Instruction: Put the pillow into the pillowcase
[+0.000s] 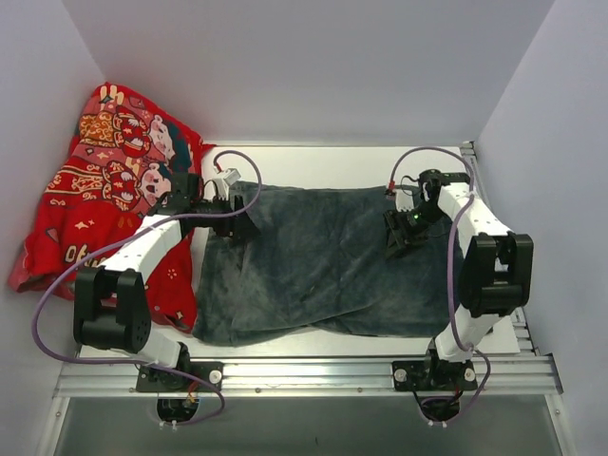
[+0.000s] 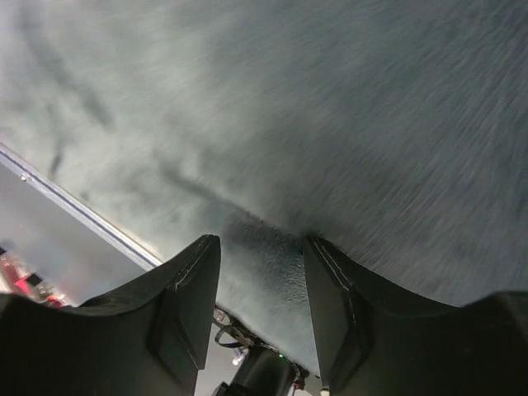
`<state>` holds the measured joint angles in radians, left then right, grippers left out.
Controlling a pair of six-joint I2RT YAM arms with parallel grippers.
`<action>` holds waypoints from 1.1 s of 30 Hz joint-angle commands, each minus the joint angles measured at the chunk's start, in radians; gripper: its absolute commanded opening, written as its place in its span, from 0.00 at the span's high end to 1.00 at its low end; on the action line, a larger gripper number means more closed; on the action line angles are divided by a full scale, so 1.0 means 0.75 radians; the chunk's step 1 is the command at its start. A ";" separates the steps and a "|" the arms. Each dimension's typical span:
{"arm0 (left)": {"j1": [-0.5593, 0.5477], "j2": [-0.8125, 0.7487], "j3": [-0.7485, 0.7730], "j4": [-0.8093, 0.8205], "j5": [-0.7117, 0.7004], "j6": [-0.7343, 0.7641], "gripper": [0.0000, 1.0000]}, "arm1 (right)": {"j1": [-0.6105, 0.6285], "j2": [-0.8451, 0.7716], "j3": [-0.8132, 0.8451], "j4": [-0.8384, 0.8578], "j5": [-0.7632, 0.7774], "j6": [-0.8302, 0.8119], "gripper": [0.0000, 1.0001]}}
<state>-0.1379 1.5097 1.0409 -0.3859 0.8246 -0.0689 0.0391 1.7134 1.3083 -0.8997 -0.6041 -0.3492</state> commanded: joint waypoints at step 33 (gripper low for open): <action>0.060 0.368 0.268 -0.218 -0.357 0.315 0.64 | 0.024 0.192 -0.057 0.021 0.425 0.055 0.52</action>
<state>-0.0280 1.7737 1.1122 -0.5888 0.6071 0.1265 0.0620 1.8271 1.2865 -0.8524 -0.4332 -0.2855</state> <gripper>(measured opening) 0.348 0.472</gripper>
